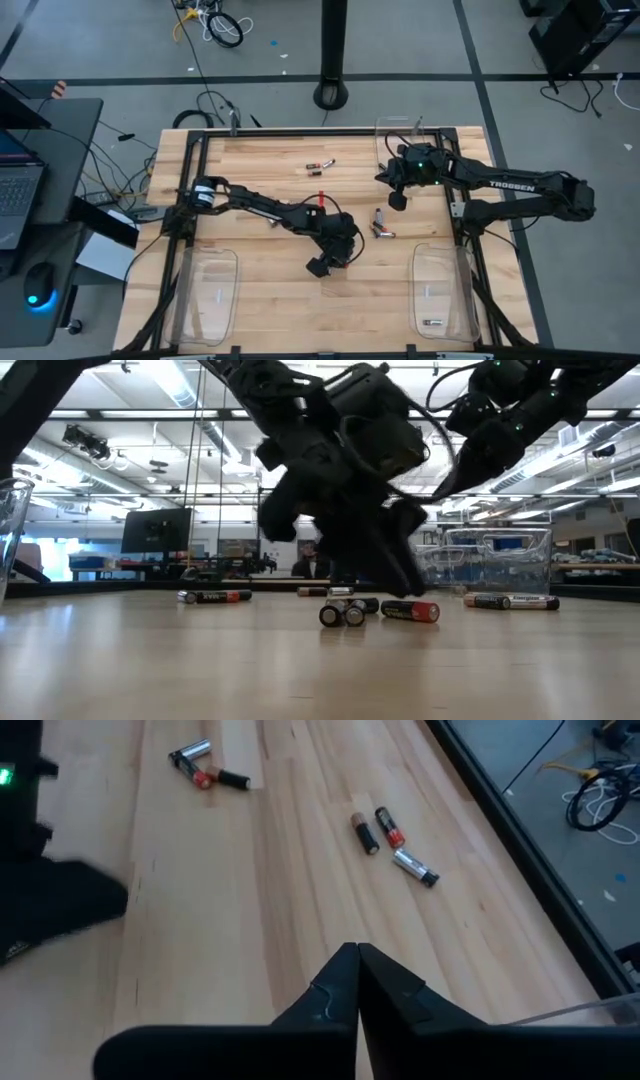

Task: Sort batteries
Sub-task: Put the orange battery into the bottom left transparent bin

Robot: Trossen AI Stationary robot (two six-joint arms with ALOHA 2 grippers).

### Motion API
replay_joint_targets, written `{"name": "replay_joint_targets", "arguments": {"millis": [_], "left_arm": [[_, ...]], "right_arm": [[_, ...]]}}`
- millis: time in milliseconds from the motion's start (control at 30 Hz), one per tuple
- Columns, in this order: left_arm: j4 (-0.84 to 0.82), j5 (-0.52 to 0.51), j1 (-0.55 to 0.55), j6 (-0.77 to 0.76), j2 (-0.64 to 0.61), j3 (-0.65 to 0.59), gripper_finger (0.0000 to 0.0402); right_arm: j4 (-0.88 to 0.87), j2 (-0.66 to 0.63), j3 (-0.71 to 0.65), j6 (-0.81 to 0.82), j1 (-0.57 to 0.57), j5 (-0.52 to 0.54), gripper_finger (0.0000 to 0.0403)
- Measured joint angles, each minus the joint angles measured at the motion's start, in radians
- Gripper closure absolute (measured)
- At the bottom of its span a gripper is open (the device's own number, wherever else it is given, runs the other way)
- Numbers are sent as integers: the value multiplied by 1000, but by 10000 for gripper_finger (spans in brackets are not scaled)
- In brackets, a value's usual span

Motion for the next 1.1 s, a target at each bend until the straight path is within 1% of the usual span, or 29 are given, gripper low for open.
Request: {"name": "replay_joint_targets", "arguments": {"millis": [100, 333, 533, 733, 867, 1033, 1100], "left_arm": [[-24, 0, 0, 5, 6, 24, 259], [-50, -23, 2, 7, 7, 24, 259], [-53, -32, 8, 7, 29, 23, 259], [-63, -61, 10, 10, 33, 23, 264], [-64, -69, 10, 22, 32, 23, 288], [-66, -83, 10, 33, 31, 23, 350], [-64, -103, 10, 34, 27, 23, 355]], "right_arm": [[-2, 0, 0, 1, 0, 0, 381], [2, 4, -1, -4, 0, 0, 390], [-3, 5, -1, -2, 0, 0, 379], [-2, 5, -1, -2, 0, 0, 389], [-1, 5, -1, -5, 0, 0, 387], [-2, 5, -1, -2, 0, 0, 380], [-3, 5, -1, 1, 0, 0, 383]]}}
